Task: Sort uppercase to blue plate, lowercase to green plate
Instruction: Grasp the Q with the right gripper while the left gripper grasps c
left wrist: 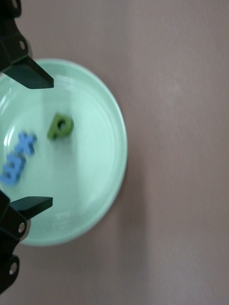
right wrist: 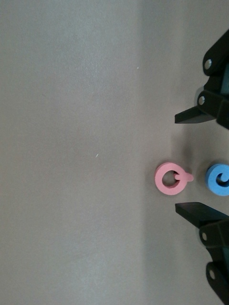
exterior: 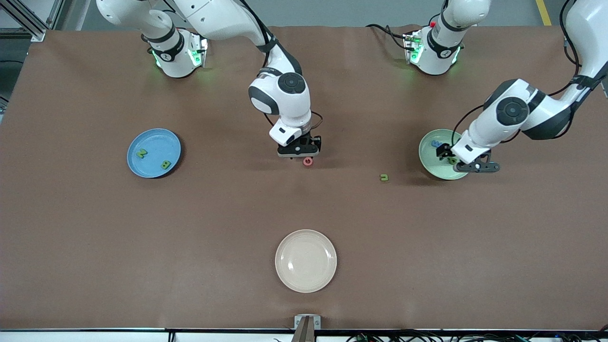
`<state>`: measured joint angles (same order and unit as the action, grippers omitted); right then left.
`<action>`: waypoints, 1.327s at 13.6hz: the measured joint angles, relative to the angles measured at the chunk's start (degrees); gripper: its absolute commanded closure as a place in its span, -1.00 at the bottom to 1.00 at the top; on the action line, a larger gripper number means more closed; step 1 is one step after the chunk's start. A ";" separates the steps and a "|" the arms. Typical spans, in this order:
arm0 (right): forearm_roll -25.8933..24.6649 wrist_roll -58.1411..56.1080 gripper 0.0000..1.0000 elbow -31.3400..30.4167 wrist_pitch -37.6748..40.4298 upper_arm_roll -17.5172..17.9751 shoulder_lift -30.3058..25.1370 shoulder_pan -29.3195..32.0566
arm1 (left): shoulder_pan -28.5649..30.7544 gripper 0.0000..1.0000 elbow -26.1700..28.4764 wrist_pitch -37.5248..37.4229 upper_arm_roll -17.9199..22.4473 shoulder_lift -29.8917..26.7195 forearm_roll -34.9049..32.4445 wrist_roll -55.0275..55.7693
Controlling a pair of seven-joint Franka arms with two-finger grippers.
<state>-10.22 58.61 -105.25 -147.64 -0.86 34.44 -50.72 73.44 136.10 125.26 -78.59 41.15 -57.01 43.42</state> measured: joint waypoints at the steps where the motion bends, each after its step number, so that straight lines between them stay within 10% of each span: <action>1: -0.06 0.62 -0.50 0.78 0.00 0.00 0.69 -0.01 | -2.45 -0.98 -0.50 0.10 -0.08 0.00 0.01 3.29; 6: -0.27 1.45 -0.50 2.32 -0.06 -0.05 2.59 -0.15 | -17.47 -0.98 -6.22 0.28 0.88 0.01 3.12 17.91; 11: -1.46 2.90 -0.50 2.92 -0.09 -0.05 4.11 -0.69 | -37.41 -0.89 -13.29 1.97 12.44 0.22 3.68 26.95; 18: -2.95 4.84 -0.31 5.19 -0.18 -0.53 6.61 -0.70 | -43.47 -0.58 -13.93 10.47 21.60 0.52 3.69 27.64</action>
<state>-13.17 63.45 -100.06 -147.83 -1.39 41.05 -51.42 29.97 122.18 135.73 -56.99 41.67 -53.32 71.07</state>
